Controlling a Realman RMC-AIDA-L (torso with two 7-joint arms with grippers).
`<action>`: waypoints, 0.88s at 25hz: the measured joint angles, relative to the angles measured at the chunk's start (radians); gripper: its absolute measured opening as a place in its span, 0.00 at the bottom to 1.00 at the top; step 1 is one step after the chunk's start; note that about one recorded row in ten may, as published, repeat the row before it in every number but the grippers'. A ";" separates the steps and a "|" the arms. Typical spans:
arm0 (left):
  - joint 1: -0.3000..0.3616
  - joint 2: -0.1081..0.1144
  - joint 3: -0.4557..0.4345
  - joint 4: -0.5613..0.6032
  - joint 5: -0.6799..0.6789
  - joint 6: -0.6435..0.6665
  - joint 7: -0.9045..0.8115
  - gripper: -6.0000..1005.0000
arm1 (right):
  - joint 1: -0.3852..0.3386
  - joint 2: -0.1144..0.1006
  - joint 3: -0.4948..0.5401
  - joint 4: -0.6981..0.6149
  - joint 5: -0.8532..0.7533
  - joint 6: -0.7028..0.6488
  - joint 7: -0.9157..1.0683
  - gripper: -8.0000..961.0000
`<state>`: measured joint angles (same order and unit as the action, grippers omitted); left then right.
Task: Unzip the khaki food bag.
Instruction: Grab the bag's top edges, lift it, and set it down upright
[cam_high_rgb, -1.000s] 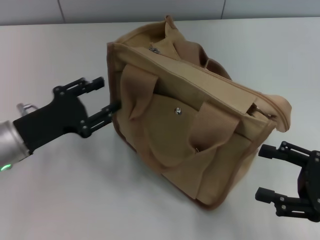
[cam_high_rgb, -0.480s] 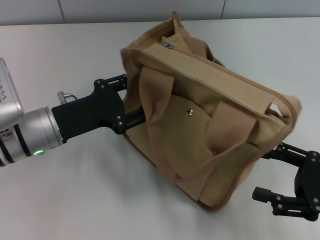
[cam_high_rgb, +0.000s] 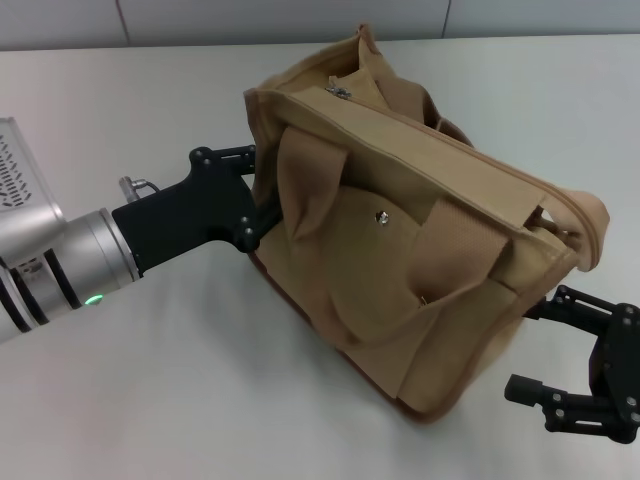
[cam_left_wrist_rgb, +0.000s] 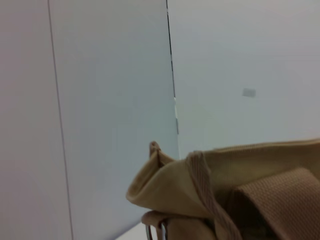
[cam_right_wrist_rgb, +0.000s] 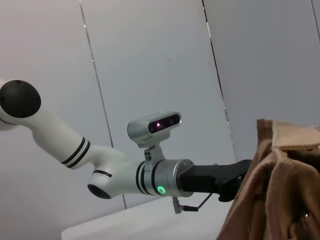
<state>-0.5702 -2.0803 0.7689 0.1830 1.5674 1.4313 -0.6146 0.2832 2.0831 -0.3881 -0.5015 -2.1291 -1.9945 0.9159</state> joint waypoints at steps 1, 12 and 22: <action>0.001 0.000 0.000 0.000 -0.004 0.001 0.002 0.32 | -0.001 0.000 0.000 0.000 0.001 0.000 0.000 0.88; 0.016 0.000 -0.001 -0.023 -0.084 0.006 0.034 0.11 | -0.002 -0.001 0.007 0.000 0.005 -0.014 0.001 0.88; 0.002 0.001 -0.001 -0.008 -0.156 0.069 0.035 0.06 | -0.017 -0.003 0.146 0.000 0.061 -0.073 0.008 0.88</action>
<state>-0.5683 -2.0794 0.7681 0.1745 1.4109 1.4998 -0.5798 0.2665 2.0800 -0.2423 -0.5014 -2.0682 -2.0674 0.9237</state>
